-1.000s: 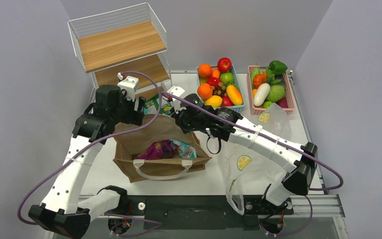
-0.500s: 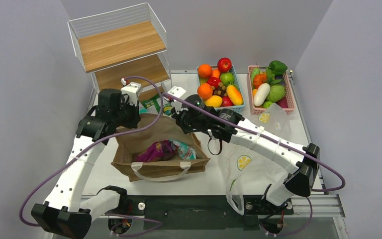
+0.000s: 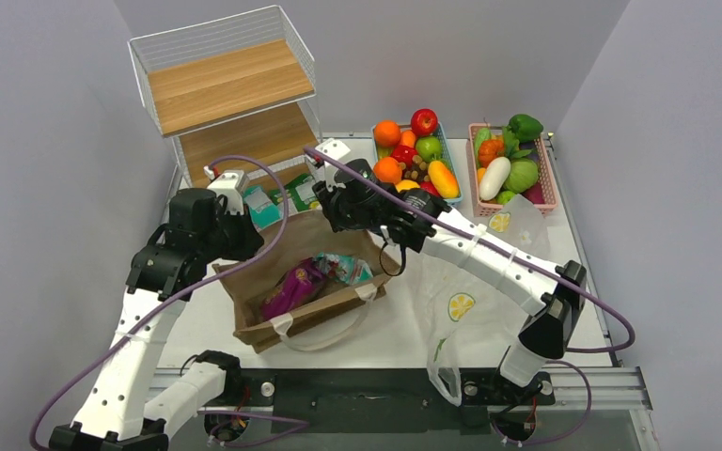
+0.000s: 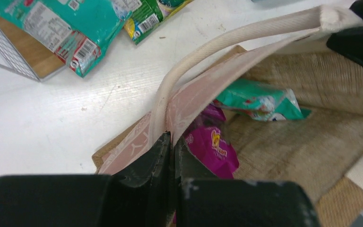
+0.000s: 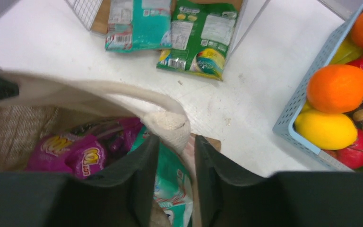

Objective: Place the food into the grocery bag and tie it

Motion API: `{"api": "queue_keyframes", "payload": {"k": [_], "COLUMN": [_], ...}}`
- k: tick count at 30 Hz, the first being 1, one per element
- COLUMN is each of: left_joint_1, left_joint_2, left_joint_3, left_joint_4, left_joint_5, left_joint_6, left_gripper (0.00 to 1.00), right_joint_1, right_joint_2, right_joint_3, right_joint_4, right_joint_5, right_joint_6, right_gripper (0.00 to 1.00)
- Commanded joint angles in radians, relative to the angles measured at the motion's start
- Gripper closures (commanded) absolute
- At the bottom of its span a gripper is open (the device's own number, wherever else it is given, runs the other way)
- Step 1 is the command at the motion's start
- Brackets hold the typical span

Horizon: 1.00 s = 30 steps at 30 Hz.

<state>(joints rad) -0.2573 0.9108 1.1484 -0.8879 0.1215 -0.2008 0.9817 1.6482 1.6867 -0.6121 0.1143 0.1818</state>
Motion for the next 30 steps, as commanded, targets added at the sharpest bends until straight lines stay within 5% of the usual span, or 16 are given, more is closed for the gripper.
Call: {"api": "queue_keyframes", "payload": {"k": [1, 3, 9, 30], "left_joint_1": [0.007, 0.007, 0.007, 0.006], "left_joint_2": [0.006, 0.009, -0.009, -0.019], "left_joint_3": [0.026, 0.021, -0.030, 0.092], "left_joint_4": [-0.059, -0.061, -0.025, -0.245], "left_joint_5": [0.027, 0.034, 0.048, -0.310], "left_joint_6": [-0.123, -0.141, -0.172, -0.199], "left_gripper": [1.00, 1.00, 1.00, 1.00], "right_joint_1": [-0.013, -0.018, -0.030, -0.091], "right_joint_2": [-0.003, -0.007, -0.032, -0.254], "right_joint_3": [0.106, 0.111, 0.104, -0.109], "right_joint_4": [0.054, 0.050, 0.038, -0.186], "right_joint_5": [0.083, 0.096, 0.129, 0.540], "right_joint_6": [0.021, 0.022, 0.016, 0.252], "right_gripper": [0.61, 0.48, 0.37, 0.14]}}
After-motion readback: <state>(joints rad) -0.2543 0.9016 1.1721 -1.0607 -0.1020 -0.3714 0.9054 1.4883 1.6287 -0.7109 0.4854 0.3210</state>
